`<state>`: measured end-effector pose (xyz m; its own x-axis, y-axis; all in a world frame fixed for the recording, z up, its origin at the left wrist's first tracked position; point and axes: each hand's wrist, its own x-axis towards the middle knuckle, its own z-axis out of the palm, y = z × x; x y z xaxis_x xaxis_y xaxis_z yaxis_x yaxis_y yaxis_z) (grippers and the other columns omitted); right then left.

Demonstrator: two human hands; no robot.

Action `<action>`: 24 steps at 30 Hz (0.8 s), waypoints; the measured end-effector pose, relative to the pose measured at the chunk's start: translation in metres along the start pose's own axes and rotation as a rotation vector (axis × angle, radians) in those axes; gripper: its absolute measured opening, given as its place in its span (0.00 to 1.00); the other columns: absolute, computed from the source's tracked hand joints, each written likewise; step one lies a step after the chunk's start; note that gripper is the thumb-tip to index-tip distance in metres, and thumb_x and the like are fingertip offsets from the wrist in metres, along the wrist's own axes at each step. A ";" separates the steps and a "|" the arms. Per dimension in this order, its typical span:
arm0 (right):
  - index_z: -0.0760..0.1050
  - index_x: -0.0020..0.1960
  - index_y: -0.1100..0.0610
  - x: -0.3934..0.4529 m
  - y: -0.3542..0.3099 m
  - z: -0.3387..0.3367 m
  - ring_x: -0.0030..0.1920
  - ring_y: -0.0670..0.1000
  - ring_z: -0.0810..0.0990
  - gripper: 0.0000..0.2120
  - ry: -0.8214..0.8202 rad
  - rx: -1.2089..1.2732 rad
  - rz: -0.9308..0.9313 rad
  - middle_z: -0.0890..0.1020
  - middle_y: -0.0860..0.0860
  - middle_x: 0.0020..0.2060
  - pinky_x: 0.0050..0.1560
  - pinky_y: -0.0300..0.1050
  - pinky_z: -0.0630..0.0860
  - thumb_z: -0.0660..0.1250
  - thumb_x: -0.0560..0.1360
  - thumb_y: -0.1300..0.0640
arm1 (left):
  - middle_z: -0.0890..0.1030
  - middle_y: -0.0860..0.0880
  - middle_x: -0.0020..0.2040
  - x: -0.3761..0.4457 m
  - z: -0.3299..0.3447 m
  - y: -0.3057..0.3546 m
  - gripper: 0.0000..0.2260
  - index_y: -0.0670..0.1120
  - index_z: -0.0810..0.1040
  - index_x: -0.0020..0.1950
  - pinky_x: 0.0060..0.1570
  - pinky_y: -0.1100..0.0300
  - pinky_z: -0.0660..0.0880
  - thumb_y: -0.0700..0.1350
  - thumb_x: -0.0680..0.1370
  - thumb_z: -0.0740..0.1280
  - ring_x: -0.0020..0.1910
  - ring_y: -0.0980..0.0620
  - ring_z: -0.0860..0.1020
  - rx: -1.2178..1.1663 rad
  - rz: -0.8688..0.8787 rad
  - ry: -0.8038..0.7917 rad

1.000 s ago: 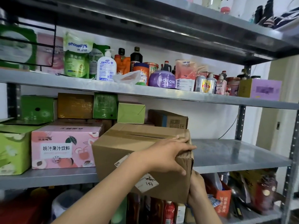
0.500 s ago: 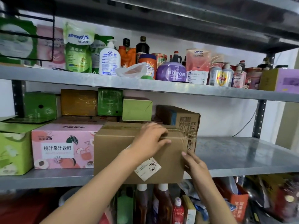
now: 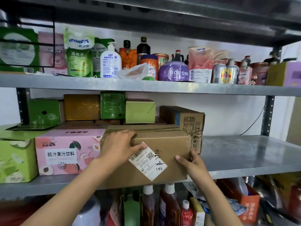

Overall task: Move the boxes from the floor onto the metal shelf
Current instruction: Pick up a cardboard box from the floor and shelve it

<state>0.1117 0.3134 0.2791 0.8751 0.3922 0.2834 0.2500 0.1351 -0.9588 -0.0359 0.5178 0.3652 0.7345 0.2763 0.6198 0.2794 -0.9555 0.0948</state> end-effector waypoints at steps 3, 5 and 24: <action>0.71 0.65 0.47 0.004 0.004 -0.002 0.59 0.48 0.78 0.23 0.006 -0.059 0.017 0.79 0.46 0.59 0.58 0.47 0.76 0.73 0.73 0.55 | 0.79 0.57 0.59 -0.002 -0.002 0.001 0.31 0.55 0.75 0.64 0.50 0.59 0.71 0.73 0.69 0.60 0.55 0.55 0.77 0.014 0.006 0.016; 0.72 0.65 0.48 0.008 0.004 -0.007 0.57 0.47 0.78 0.20 -0.006 -0.062 0.033 0.80 0.45 0.57 0.54 0.44 0.76 0.70 0.75 0.58 | 0.79 0.57 0.59 -0.002 -0.001 0.001 0.31 0.54 0.76 0.63 0.48 0.60 0.69 0.73 0.68 0.61 0.55 0.55 0.77 0.022 0.006 0.031; 0.75 0.66 0.52 0.091 0.008 -0.020 0.63 0.57 0.79 0.26 0.052 0.318 0.273 0.82 0.57 0.59 0.69 0.58 0.68 0.52 0.81 0.37 | 0.82 0.58 0.55 0.006 0.015 -0.014 0.34 0.55 0.80 0.58 0.43 0.60 0.68 0.77 0.62 0.62 0.52 0.53 0.80 -0.016 -0.047 0.146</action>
<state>0.2018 0.3324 0.2971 0.9133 0.4072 0.0107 -0.1271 0.3098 -0.9423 -0.0265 0.5343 0.3561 0.6224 0.3042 0.7212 0.3006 -0.9436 0.1386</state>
